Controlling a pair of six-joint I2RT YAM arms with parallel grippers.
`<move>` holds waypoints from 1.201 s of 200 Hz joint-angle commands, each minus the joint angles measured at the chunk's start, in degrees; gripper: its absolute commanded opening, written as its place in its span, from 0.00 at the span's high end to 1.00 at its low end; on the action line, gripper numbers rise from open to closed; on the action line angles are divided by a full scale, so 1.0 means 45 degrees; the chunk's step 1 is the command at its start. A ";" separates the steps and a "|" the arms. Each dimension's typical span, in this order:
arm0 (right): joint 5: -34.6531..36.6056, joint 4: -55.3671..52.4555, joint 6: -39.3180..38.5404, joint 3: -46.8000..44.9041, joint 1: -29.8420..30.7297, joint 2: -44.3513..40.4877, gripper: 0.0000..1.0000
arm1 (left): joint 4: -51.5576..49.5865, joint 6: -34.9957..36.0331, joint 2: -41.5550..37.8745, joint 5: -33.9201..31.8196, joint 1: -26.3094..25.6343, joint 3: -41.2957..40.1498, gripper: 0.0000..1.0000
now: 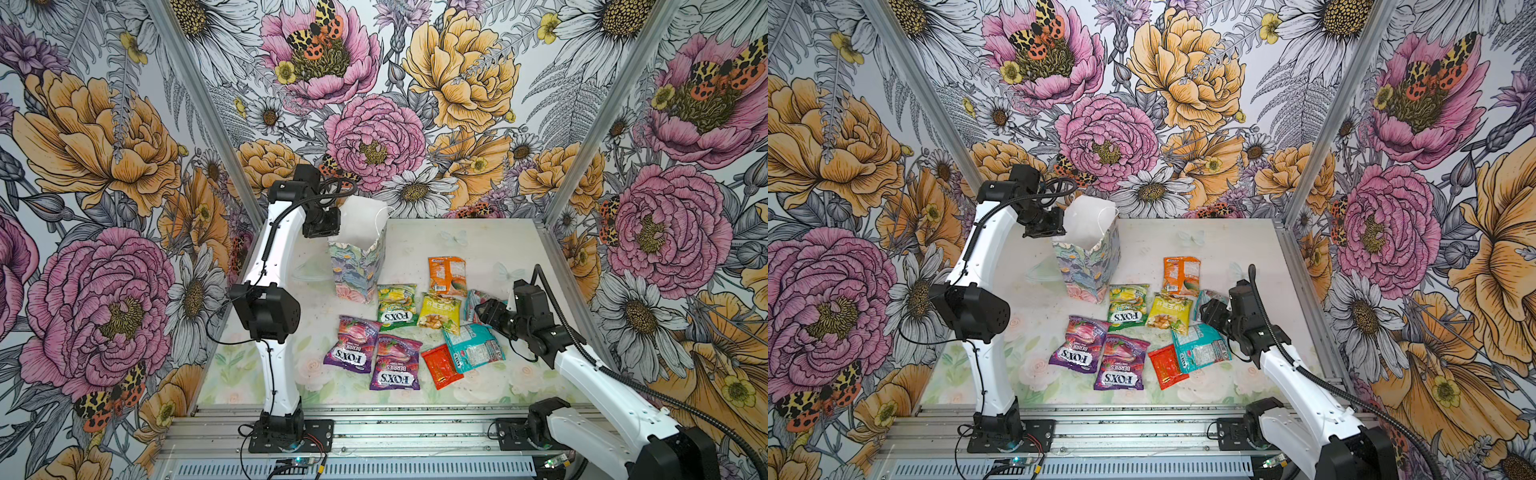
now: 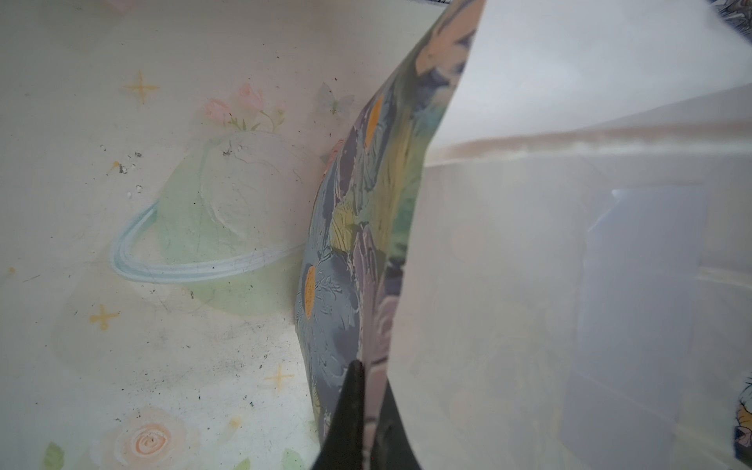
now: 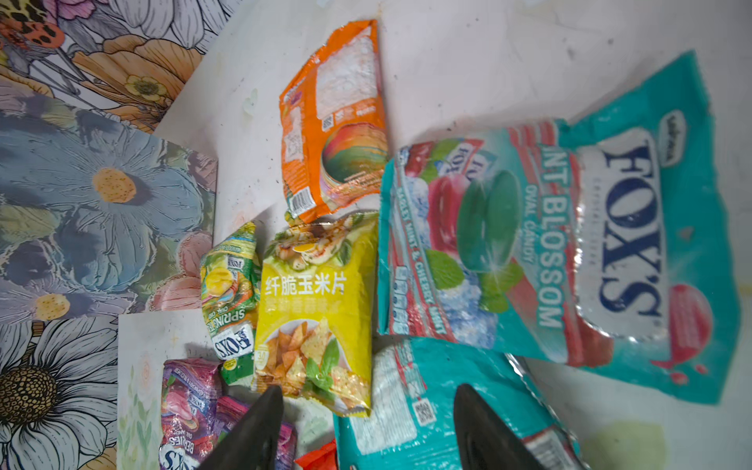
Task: Place the snacks into the paper bag
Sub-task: Pick up the snack from the middle-right of the table.
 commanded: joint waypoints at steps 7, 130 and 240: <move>0.0223 -0.0255 0.1225 -0.0657 -0.0352 -0.0635 0.34 | 0.0106 0.0020 -0.0550 -0.0142 -0.0042 -0.0265 1.00; 0.0221 0.0924 0.2179 -0.2562 -0.1878 -0.1027 0.36 | 0.0146 0.0003 -0.0658 -0.0460 -0.0115 -0.0410 1.00; 0.0164 0.5142 0.2896 -0.3014 -0.2054 0.1639 0.36 | 0.0290 -0.0114 -0.0801 -0.0620 -0.0197 -0.0559 1.00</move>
